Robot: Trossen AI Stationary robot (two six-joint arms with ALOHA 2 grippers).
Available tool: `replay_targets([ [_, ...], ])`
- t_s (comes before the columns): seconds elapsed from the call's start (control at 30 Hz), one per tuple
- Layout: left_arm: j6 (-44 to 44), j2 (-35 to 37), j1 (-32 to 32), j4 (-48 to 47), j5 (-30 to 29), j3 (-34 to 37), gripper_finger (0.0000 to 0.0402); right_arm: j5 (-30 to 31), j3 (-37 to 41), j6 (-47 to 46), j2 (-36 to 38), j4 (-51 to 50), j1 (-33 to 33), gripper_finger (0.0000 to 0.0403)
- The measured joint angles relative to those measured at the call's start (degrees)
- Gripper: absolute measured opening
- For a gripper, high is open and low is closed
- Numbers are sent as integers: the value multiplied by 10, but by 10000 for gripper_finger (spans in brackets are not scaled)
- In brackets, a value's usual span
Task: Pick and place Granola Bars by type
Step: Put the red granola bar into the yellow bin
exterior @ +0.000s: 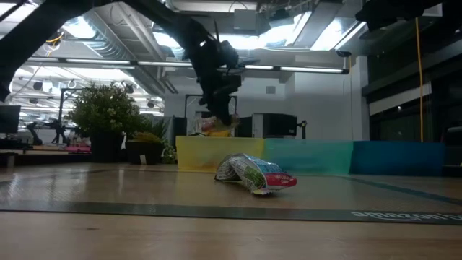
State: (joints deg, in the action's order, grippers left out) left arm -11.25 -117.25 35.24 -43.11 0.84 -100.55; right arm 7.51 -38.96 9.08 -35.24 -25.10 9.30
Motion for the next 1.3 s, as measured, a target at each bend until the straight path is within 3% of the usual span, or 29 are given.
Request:
replay_targets([
  [0.5,15,-55,-3,0,17,0,25,0,0,0,0,0,0,49],
  [0.83,4,-53,-3,-9,0,0,89,0,0,0,0,0,0,49],
  [1.07,-23,12,-27,-32,2,0,153,0,0,0,0,-1,0,49],
  [1.3,-45,122,-92,-39,51,0,168,0,0,1,0,-1,0,49],
])
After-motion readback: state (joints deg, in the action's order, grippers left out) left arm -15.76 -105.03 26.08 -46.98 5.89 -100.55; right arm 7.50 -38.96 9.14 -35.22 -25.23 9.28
